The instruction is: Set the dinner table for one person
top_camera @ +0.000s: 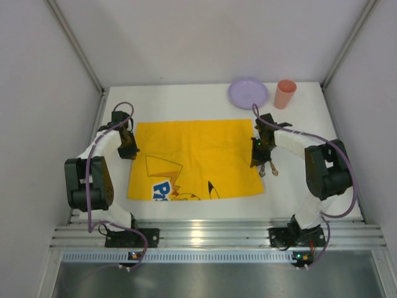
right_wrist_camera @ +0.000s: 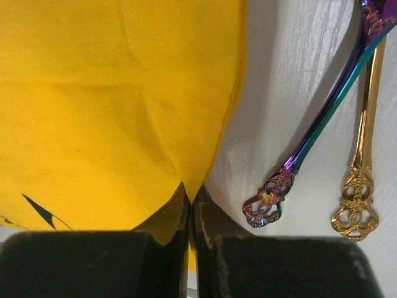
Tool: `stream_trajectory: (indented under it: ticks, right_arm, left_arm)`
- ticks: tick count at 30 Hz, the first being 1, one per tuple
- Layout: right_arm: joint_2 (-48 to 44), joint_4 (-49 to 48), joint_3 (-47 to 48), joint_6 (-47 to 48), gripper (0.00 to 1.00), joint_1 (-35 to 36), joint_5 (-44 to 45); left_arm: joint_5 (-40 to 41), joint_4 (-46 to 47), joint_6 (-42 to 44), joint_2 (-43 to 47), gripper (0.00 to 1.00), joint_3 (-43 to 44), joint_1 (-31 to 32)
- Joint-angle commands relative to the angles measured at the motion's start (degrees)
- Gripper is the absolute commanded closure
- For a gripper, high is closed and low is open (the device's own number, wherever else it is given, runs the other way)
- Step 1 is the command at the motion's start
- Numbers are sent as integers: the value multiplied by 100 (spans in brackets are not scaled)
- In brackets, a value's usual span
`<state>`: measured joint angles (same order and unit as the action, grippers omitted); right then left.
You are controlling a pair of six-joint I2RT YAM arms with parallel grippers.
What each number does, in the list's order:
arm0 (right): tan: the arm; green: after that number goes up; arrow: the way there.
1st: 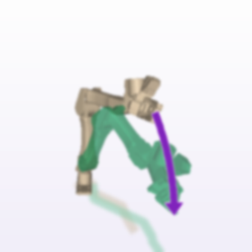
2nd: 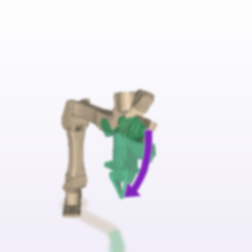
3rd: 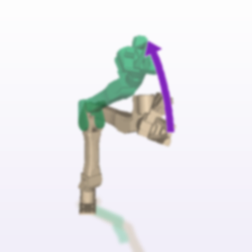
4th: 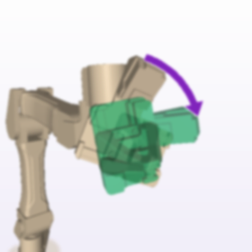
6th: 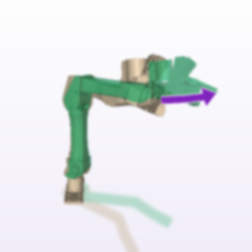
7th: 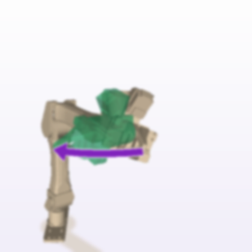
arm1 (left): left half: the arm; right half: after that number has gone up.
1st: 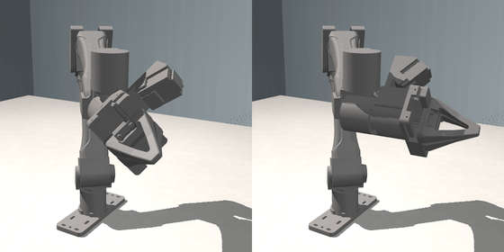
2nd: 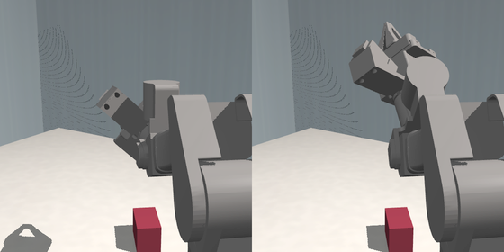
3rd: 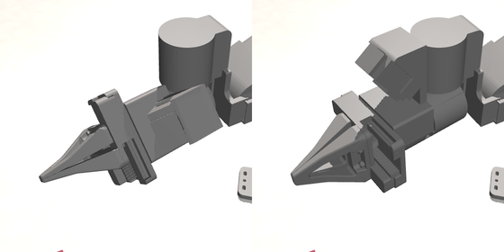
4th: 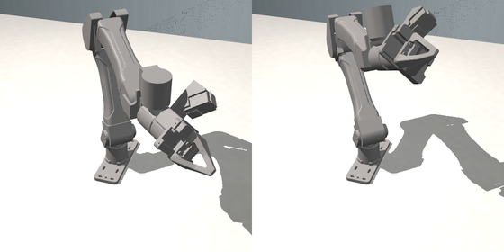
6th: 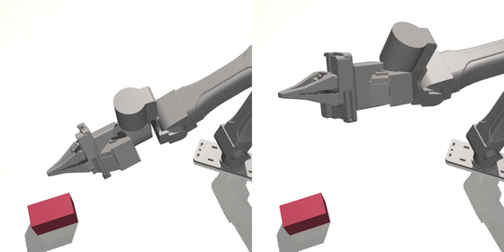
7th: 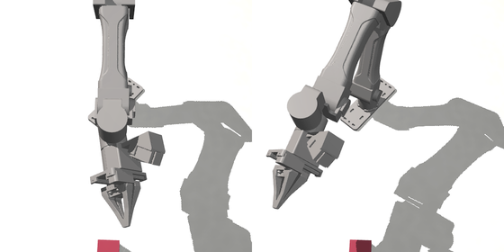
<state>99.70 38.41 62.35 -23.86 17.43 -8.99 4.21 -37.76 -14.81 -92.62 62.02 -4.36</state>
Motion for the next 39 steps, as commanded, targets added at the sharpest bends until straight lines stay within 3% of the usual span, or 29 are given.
stream_trajectory:
  ticks: [1, 2, 4, 5, 8, 9, 10, 13, 17, 20, 23, 25, 27, 31, 35, 37, 39]
  right_arm:
    - [-284, 184, 199, -5, 100, -29, 108]
    - [-354, 210, 199, -5, 100, -29, 108]
    - [-425, 298, 312, 21, 95, -29, 152]
    - [-512, 446, 400, 74, 92, -29, 178]
    - [-671, 981, 1014, 214, 51, -12, 222]
    - [-715, 1140, 1399, 241, 33, -20, 257]
    - [-828, 1307, 1586, 259, 24, -20, 388]
    - [-1196, 1800, 2114, 233, 11, -20, 600]
    - [-1953, 1898, 1975, -48, 14, -20, 1407]
    - [-2551, 1566, 1194, -102, 13, -82, 1883]
    - [-2622, 1538, 631, -93, 14, -310, 1735]
    - [-2579, 1380, 340, -75, 14, -407, 1752]
    - [-2456, 1283, 217, 12, 14, -468, 1752]
    - [-1755, 1090, 269, 206, 22, -477, 1551]
    - [-1199, 967, 471, 276, 40, -504, 1366]
    - [-945, 905, 585, 259, 55, -504, 1321]
    - [-769, 896, 708, 224, 60, -513, 1356]
  left_arm:
    - [151, -118, 31, 323, 100, -6, -12]
    - [133, -118, 31, 358, 98, -6, -12]
    - [98, -161, -13, 481, 80, 90, -12]
    - [80, -301, -39, 569, 56, 152, -21]
    - [194, -486, -162, 867, 22, 416, -12]
    - [229, -557, -189, 947, 11, 486, -12]
    - [264, -566, -241, 1043, 4, 643, -12]
    - [335, -575, -478, 1342, 2, 986, -12]
    - [-147, -189, -716, 1746, 2, 1181, -3]
    - [-990, 452, -1040, 1861, 2, 901, -12]
    - [-2052, 1495, -1681, 1853, 1, 129, -65]
    - [-3313, 2183, -2104, 1774, 1, -390, -30]
    - [-2781, 1792, -2054, 1651, 2, -131, 119]
    - [-471, 885, -1254, 1650, 4, 398, 786]
    - [96, 761, -1050, 1817, 5, 311, 805]
    - [54, 743, -1059, 1853, 7, 153, 805]
    - [-235, 744, -1068, 1896, 10, 4, 805]
